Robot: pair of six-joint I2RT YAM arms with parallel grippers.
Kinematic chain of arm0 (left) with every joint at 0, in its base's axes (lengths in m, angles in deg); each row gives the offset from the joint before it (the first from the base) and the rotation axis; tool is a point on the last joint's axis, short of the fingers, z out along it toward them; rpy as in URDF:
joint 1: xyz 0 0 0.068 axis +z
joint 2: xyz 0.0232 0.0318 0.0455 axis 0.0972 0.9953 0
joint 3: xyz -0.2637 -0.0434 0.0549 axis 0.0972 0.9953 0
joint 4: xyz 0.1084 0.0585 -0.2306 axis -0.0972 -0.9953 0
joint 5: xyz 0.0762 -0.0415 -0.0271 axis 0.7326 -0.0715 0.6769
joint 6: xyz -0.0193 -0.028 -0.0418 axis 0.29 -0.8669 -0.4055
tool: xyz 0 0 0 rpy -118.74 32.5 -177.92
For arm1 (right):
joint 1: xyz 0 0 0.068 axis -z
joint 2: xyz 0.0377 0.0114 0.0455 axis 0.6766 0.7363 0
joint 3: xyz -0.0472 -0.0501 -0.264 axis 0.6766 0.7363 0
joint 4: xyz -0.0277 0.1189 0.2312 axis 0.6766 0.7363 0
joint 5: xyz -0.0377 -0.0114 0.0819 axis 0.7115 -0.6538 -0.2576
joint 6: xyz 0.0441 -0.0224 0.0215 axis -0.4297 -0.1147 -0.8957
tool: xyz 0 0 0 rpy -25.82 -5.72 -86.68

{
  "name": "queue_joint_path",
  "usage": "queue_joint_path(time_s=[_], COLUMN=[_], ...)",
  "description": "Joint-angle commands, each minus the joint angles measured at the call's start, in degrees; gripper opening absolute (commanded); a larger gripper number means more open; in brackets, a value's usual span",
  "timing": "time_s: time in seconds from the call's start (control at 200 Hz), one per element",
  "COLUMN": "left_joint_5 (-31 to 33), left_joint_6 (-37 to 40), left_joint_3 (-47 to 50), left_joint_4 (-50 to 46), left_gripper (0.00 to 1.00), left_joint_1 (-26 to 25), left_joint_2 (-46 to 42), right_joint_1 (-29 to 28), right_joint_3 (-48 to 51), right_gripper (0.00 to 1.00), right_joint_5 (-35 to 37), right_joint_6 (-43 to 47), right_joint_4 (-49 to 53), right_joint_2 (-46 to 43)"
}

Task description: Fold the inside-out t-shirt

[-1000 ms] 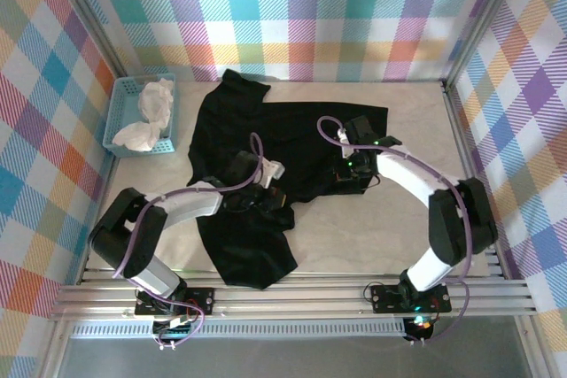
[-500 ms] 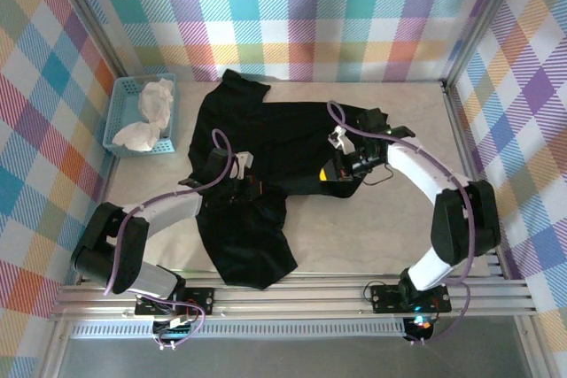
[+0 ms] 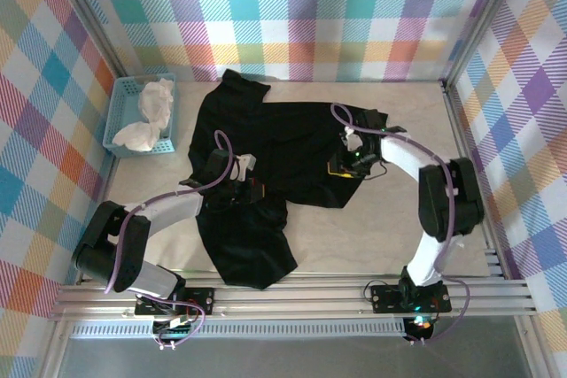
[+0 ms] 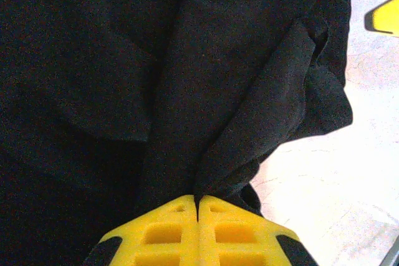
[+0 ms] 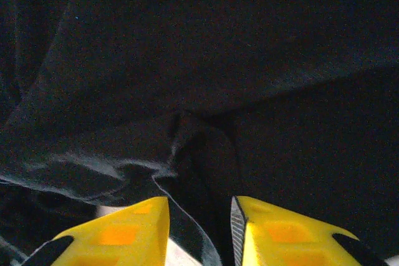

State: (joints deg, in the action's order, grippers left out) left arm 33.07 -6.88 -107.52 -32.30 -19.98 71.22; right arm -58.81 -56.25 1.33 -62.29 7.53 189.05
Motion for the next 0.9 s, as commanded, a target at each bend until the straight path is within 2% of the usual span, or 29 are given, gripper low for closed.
queue_joint_path(time_s=[0.0, 0.115, 0.23, 0.305, 0.405, 0.555, 0.635, 0.785, 0.895], left_joint_5=[-0.9, -0.8, -0.8, -0.8, -0.5, -0.5, -0.5, -0.2, -0.1], left_joint_6=[-0.2, -0.3, -0.2, -0.2, 0.0, 0.2, 0.5, 0.7, 0.6], left_joint_3=[-0.9, -0.9, -1.3, -1.4, -1.2, -1.1, -1.2, -1.5, -1.3], left_joint_4=[0.4, 0.6, 0.4, 0.2, 0.1, -0.2, -0.3, -0.6, -0.7], left_gripper=[0.00, 0.00, 0.00, 0.00, 0.00, 0.00, 0.00, 0.00, 0.00], left_joint_1=[0.2, 0.2, 0.1, 0.1, 0.1, 0.1, 0.0, 0.0, 0.0], left_joint_2=[0.0, 0.4, 0.6, 0.4, -0.3, -0.6, -0.7, -1.1, -1.4], right_joint_1=[-3.4, -8.0, -11.1, -12.7, -14.5, -15.5, -15.6, -15.6, -15.1], right_joint_3=[5.7, 8.6, 5.8, 3.0, -0.1, -2.2, -3.0, -3.1, -2.1], right_gripper=[0.36, 0.41, 0.44, 0.49, 0.50, 0.49, 0.44, 0.21, 0.10], right_joint_5=[4.8, 8.5, 13.3, 16.3, 21.0, 22.9, 22.7, 24.6, 27.6], right_joint_6=[0.6, 3.1, 4.4, 5.5, 7.5, 9.3, 9.6, 9.8, 10.0], right_joint_4=[-3.8, -4.3, -3.2, -2.8, -2.2, -3.3, -3.4, -1.8, 0.2], right_joint_2=[-8.2, -9.7, -5.0, -1.7, 2.0, 4.5, 5.5, 5.4, 2.9])
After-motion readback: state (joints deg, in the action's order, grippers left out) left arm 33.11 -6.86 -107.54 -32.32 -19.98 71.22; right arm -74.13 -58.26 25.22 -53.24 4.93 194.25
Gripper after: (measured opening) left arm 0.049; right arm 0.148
